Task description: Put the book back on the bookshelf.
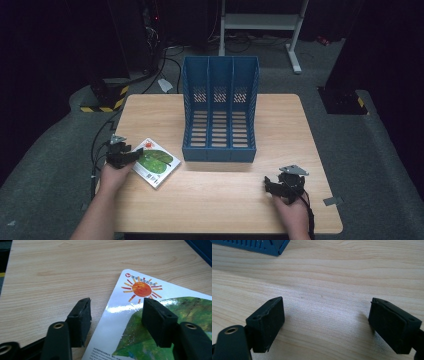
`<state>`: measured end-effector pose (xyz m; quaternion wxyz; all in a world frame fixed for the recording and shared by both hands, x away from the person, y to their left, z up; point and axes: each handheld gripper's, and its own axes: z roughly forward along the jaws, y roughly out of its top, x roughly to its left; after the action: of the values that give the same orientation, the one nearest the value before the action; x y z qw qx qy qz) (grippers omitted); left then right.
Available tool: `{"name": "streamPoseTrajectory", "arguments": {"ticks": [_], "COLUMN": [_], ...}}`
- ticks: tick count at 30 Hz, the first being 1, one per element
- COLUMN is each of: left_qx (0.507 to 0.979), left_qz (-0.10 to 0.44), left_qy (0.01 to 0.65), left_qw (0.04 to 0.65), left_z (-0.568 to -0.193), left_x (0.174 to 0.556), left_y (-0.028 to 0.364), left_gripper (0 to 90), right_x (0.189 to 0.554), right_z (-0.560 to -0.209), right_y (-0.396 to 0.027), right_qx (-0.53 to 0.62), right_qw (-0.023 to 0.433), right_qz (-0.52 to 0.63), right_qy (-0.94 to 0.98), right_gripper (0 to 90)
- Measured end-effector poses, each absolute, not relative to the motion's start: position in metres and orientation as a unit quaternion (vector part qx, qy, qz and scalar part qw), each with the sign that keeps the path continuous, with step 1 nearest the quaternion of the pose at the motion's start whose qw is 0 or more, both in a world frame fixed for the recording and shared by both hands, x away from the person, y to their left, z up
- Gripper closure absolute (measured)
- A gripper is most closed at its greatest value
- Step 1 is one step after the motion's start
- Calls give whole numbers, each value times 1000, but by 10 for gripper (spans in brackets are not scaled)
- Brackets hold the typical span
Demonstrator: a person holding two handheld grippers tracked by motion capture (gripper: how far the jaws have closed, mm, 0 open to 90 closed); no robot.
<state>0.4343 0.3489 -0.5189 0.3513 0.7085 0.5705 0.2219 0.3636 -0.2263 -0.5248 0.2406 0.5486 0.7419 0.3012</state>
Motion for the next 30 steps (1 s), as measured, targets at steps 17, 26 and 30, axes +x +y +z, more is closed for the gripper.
{"name": "streamPoseTrajectory", "arguments": {"ticks": [17, 26, 30], "left_qx": [756, 768, 760], "left_qz": [226, 229, 232], "left_qy": [516, 494, 508], "left_qw": [332, 337, 331], "left_z": [-513, -512, -512], "left_x": [419, 406, 407], "left_y": [326, 311, 317], "left_gripper": [508, 578, 497], "right_x": [364, 364, 363], "right_z": [-525, -525, -525], "right_y": [-226, -226, -226], "right_qx": [549, 548, 548], "right_qw": [240, 240, 240], "right_qz": [301, 302, 301], "right_qy": [742, 742, 743], "right_gripper": [131, 134, 135]}}
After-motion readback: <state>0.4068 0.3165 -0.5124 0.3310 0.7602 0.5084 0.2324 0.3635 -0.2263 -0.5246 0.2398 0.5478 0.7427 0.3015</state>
